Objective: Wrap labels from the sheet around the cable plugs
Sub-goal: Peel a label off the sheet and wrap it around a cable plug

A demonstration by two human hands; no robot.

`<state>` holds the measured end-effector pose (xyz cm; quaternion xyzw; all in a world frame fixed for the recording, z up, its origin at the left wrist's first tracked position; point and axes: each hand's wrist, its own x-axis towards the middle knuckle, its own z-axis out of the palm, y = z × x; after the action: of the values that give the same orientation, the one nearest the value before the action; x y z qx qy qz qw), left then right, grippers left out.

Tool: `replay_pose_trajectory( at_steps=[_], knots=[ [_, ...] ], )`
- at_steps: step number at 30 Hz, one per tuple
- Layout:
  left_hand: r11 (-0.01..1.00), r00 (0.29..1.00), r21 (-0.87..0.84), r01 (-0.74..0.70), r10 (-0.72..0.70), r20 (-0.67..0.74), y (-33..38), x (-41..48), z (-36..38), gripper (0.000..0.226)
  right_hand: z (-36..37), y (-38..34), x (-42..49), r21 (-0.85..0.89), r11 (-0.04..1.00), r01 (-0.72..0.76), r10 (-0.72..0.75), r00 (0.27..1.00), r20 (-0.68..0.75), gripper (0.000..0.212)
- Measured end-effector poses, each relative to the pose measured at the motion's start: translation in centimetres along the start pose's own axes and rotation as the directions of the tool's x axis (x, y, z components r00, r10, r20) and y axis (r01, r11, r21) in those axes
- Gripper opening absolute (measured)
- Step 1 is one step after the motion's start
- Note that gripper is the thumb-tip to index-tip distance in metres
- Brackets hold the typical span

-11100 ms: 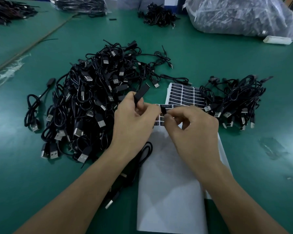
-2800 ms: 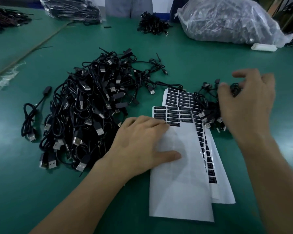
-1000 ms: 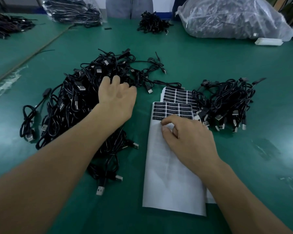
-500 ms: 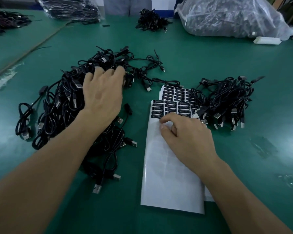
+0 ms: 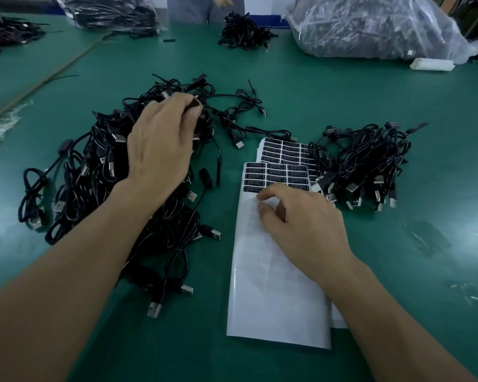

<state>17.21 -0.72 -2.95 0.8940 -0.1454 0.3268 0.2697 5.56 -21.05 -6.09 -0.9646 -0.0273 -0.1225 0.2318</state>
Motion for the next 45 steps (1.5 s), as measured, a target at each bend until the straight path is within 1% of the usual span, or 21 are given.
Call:
replay_pose_trajectory(
  at_steps=[3, 5, 7, 9, 11, 12, 13, 15, 17, 19, 23, 25, 27, 30, 33, 35, 37, 39, 41, 43, 45],
  knots=[
    [0.985, 0.987, -0.158, -0.063, 0.038, -0.157, 0.4, -0.2, -0.6, 0.034, 0.0, 0.1, 0.0, -0.007, 1.0, 0.0, 0.0, 1.0, 0.003, 0.02],
    [0.965, 0.943, -0.184, -0.186, 0.123, -0.308, 1.2, -0.2, -1.3, 0.03, 0.0, 0.1, 0.0, -0.009, 1.0, 0.006, -0.006, 1.0, -0.002, 0.019],
    [0.914, 0.854, -0.156, -0.376, 0.276, -0.44, 2.2, 0.1, -1.9, 0.02, 0.1, 0.1, 0.0, -0.006, 1.0, -0.008, 0.008, 1.0, -0.012, 0.019],
    [0.815, 0.742, -0.119, -0.567, 0.443, -0.503, 3.6, 0.8, -2.6, 0.015, 0.3, 0.1, 0.0, -0.005, 1.0, -0.019, 0.019, 0.999, -0.031, 0.018],
    [0.706, 0.632, -0.075, -0.704, 0.576, -0.519, 5.2, 1.2, -3.0, 0.017, 0.3, 0.1, 0.0, -0.008, 1.0, -0.028, 0.028, 0.999, -0.03, 0.018],
    [0.665, 0.598, -0.06, -0.744, 0.625, -0.502, 6.1, 1.0, -3.1, 0.016, 0.3, 0.1, 0.0, -0.001, 0.999, -0.034, 0.034, 0.999, -0.024, 0.018],
    [0.633, 0.583, -0.057, -0.772, 0.67, -0.458, 6.8, 0.6, -3.2, 0.013, 0.3, 0.0, 0.0, 0.009, 0.999, -0.039, 0.039, 0.999, -0.02, 0.018],
    [0.599, 0.595, -0.082, -0.796, 0.751, -0.288, 7.6, -0.7, -2.9, 0.011, 0.1, -0.1, 0.1, 0.006, 0.999, -0.033, 0.033, 0.999, -0.025, 0.02],
    [0.635, 0.644, -0.135, -0.761, 0.764, -0.039, 7.4, -2.2, -2.4, 0.02, -0.2, -0.4, 0.1, -0.014, 1.0, -0.007, 0.007, 0.999, -0.033, 0.02],
    [0.713, 0.693, -0.167, -0.681, 0.701, 0.166, 6.8, -3.6, -2.0, 0.027, -0.4, -0.7, 0.0, -0.018, 1.0, -0.002, 0.002, 1.0, -0.026, 0.019],
    [0.884, 0.797, -0.272, -0.38, 0.462, 0.389, 5.6, -5.3, -1.2, 0.037, -0.5, -0.5, 0.0, -0.001, 1.0, 0.013, -0.013, 1.0, -0.013, 0.025],
    [0.918, 0.821, -0.298, -0.263, 0.375, 0.431, 4.8, -5.5, -0.7, 0.032, -0.6, -0.6, 0.0, 0.032, 0.999, 0.001, 0.0, 1.0, -0.013, 0.025],
    [0.938, 0.849, -0.292, -0.186, 0.303, 0.433, 4.2, -5.4, -0.4, 0.043, -0.6, -0.6, -0.1, 0.053, 0.997, -0.049, 0.051, 0.998, -0.042, 0.028],
    [0.929, 0.917, -0.367, -0.048, 0.187, 0.353, 4.2, -5.4, -0.6, 0.052, -0.8, -0.6, -0.2, 0.023, 0.991, -0.135, 0.136, 0.988, -0.069, 0.047],
    [0.849, 0.956, -0.527, 0.027, 0.132, 0.261, 3.9, -5.7, -0.4, 0.039, -1.2, -0.6, -0.3, -0.043, 0.985, -0.168, 0.167, 0.986, -0.019, 0.056],
    [0.754, 0.969, -0.651, 0.088, 0.087, 0.233, 4.0, -5.8, -0.6, 0.025, -1.4, -1.0, -0.4, -0.072, 0.993, -0.093, 0.096, 0.994, 0.053, 0.052],
    [0.706, 0.977, -0.701, 0.102, 0.063, 0.205, 4.1, -5.9, -1.0, 0.016, -1.6, -1.5, -0.5, -0.052, 0.999, -0.001, 0.007, 0.994, 0.107, 0.043],
    [0.761, 0.983, -0.649, 0.024, 0.101, 0.155, 3.9, -5.7, -1.3, 0.009, -1.8, -2.0, -0.4, -0.024, 0.998, 0.051, -0.047, 0.992, 0.118, 0.033],
    [0.829, 0.974, -0.557, -0.043, 0.159, 0.161, 3.6, -5.7, -1.3, 0.017, -2.0, -2.2, -0.4, 0.018, 0.998, 0.055, -0.057, 0.992, 0.111, 0.024],
    [0.909, 0.939, -0.418, -0.002, 0.146, 0.312, 3.5, -5.6, -1.3, 0.033, -2.2, -2.2, -0.5, 0.044, 0.999, 0.02, -0.023, 0.999, 0.049, 0.015],
    [0.987, 0.862, -0.157, -0.045, 0.118, 0.493, 3.8, -5.7, -1.1, 0.042, -2.6, -1.9, -0.5, 0.026, 0.998, -0.061, 0.062, 0.997, -0.035, 0.018]
  ],
)
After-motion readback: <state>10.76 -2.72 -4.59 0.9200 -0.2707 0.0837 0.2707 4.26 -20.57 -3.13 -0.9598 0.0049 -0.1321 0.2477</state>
